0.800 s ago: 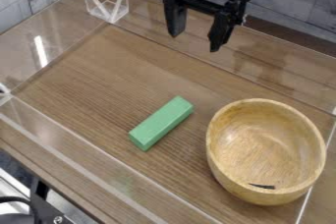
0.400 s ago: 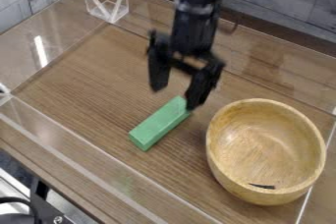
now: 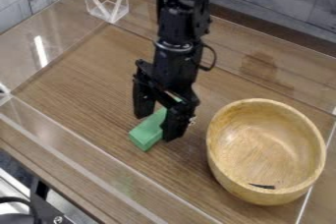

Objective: Put green stick into wooden bowl

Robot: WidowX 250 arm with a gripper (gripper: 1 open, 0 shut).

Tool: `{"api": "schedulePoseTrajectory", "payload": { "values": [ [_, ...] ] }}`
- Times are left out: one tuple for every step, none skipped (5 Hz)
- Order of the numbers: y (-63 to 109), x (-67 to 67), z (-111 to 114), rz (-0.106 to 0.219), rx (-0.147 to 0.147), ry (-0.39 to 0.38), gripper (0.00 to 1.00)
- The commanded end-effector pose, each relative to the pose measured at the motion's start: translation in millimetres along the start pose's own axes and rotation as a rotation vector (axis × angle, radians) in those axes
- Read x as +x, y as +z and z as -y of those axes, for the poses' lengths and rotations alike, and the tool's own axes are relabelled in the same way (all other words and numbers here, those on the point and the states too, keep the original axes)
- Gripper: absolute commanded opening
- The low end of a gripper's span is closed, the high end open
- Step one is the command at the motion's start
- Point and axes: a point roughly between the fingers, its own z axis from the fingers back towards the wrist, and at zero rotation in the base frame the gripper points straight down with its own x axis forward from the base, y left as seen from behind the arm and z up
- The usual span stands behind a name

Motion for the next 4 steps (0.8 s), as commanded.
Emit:
{"api": "schedulePoseTrajectory", "payload": {
  "values": [
    [9.4,4.0,-5.4,0.07,0.044,-0.005,1.0],
    [7.3,5.5,-7.9,0.09,0.068,-0.003,1.0],
    [5.2,6.9,-10.6,0.108,0.088,0.0,1.0],
    [3.2,8.2,-13.2,0.126,0.108,0.003,1.0]
  ]
}}
